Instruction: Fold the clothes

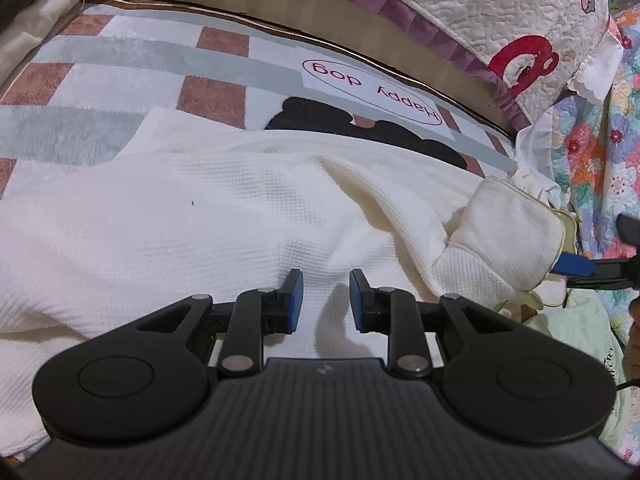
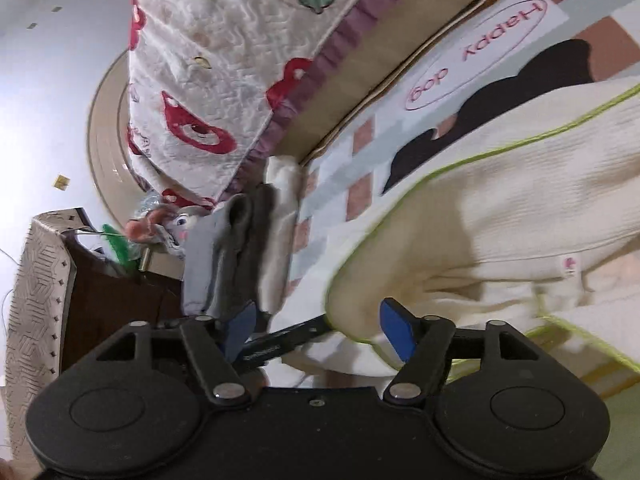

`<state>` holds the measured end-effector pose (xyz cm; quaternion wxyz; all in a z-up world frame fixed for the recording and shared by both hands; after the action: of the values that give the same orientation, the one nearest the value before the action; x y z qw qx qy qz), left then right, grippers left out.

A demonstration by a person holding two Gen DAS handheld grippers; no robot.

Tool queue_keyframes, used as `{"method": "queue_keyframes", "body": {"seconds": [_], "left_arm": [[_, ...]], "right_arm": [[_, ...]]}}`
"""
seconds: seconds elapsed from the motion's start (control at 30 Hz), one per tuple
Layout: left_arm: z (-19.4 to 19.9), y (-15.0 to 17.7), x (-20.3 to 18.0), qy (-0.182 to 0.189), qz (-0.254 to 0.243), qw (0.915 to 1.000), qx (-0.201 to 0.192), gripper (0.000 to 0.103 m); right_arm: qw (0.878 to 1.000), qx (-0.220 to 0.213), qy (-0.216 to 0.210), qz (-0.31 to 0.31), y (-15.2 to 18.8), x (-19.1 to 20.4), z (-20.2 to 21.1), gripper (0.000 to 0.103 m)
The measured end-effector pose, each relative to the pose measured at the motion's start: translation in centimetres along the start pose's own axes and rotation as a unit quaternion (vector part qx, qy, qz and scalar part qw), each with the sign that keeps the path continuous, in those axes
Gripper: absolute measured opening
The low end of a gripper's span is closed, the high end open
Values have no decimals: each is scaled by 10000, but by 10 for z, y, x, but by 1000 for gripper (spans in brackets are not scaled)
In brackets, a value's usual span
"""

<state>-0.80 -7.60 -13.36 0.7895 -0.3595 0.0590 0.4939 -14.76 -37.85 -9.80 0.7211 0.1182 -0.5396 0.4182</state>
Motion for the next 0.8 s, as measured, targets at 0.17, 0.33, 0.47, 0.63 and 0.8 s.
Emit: {"method": "queue_keyframes", "body": {"seconds": [0.17, 0.33, 0.47, 0.63, 0.8], "left_arm": [[3, 0, -3, 107, -37, 9999, -97, 24], [20, 1, -27, 23, -766, 9950, -643, 24], [26, -4, -27, 569, -357, 9951, -722, 39], [17, -5, -2, 1895, 1123, 9753, -181, 51], [1, 11, -3, 2099, 1709, 9622, 302, 61]], "right_arm": [[9876, -35, 1542, 290, -13, -3, -48, 84], [9759, -453, 1557, 1459, -15, 30, -59, 6], [9639, -890, 729, 2400, 3, 80, -21, 6], [9480, -728, 571, 3045, 34, 93, 11, 6], [9495, -466, 735, 3013, 55, 77, 31, 6]]}}
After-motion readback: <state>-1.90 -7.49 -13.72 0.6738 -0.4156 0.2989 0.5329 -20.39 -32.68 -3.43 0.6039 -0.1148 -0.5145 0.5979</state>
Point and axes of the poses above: each gripper's, at about its wrist camera, not at the fingertips, and z roughly against the way its jaws point, x to its left, y to its underside, the point moved 2 cm from there along -z, roughly the way its jaws point
